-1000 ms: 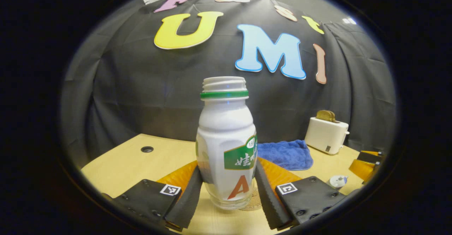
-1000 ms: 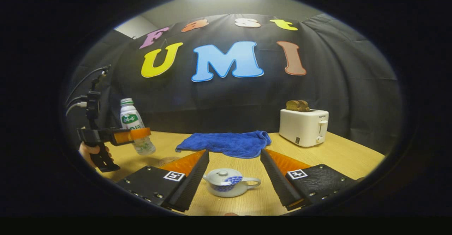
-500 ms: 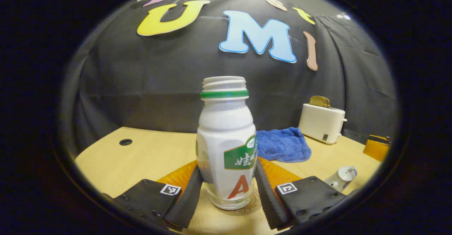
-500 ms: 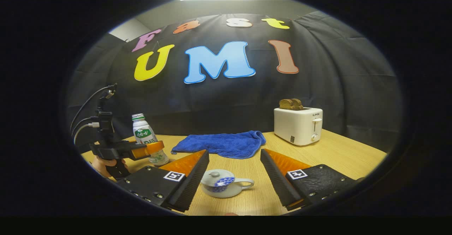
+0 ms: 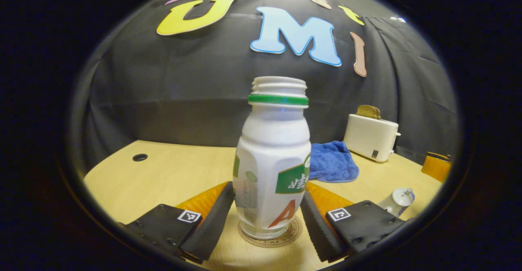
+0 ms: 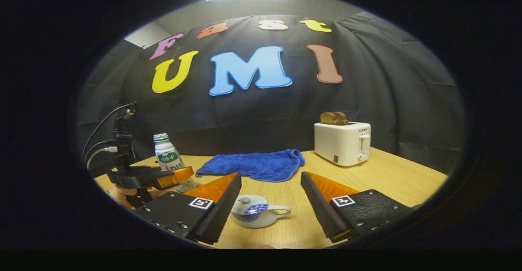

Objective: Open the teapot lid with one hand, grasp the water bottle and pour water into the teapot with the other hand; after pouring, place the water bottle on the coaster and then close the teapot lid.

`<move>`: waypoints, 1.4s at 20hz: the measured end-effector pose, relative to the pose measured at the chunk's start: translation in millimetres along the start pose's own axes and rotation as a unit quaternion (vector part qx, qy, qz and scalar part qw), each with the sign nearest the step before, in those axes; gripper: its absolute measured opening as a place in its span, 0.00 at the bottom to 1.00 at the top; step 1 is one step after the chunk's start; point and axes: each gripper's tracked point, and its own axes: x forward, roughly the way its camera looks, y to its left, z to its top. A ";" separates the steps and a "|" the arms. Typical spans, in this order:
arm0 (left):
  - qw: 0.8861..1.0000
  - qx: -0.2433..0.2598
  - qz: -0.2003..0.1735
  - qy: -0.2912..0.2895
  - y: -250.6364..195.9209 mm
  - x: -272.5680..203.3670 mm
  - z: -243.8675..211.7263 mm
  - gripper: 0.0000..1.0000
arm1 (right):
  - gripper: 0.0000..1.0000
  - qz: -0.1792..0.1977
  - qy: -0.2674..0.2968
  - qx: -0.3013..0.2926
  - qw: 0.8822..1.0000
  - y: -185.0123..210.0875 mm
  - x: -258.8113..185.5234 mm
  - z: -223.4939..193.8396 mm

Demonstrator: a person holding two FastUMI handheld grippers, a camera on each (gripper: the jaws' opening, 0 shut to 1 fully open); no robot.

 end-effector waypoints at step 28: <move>0.993 0.024 0.054 -0.106 -53.4 -240.6 1.2 1.00 | 0.90 0.052 -0.006 -0.023 0.998 48.2 -101.6 -47.7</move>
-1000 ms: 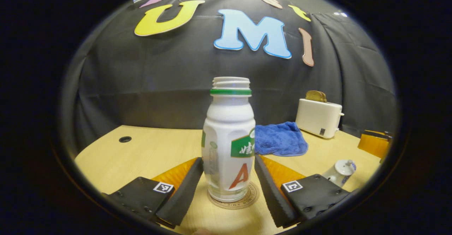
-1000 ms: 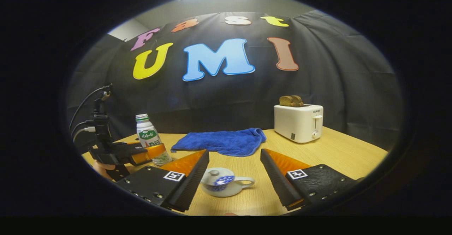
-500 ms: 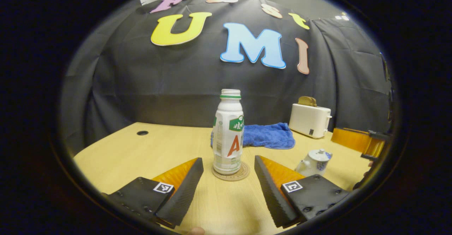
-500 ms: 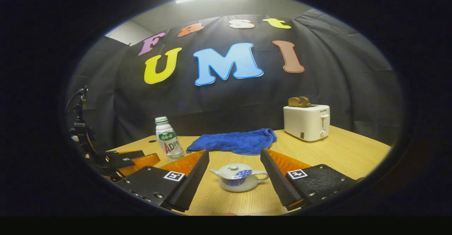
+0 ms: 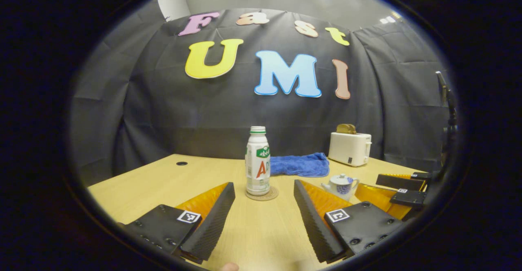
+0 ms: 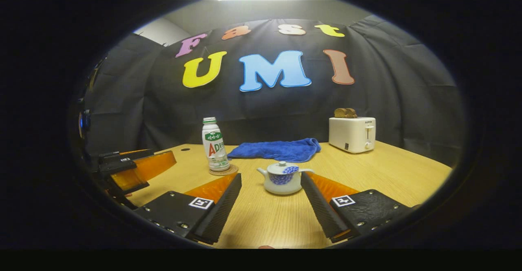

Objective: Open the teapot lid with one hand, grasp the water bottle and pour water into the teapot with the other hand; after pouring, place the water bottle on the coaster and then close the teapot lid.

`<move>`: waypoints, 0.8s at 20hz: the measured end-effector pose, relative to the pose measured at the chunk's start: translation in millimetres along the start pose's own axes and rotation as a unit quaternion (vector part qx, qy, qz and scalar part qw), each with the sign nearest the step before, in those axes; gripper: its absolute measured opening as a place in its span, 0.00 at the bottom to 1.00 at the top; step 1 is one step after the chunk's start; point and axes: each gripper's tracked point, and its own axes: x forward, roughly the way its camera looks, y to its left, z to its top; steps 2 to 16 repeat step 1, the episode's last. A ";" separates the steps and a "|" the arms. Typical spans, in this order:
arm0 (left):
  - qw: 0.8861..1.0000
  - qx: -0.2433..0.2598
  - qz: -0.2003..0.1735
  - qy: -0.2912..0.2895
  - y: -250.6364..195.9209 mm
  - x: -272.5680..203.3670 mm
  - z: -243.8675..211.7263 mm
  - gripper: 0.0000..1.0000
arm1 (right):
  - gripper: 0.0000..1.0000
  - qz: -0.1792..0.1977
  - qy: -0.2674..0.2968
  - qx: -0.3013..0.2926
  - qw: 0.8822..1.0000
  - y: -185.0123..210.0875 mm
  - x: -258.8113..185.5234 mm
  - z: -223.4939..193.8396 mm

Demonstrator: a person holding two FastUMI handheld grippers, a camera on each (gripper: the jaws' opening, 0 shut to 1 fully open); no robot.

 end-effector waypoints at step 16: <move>1.000 0.001 0.000 -0.004 -4.5 -3.6 1.0 1.00 | 0.90 -0.003 -0.002 -0.003 1.000 -0.3 -3.2 -1.5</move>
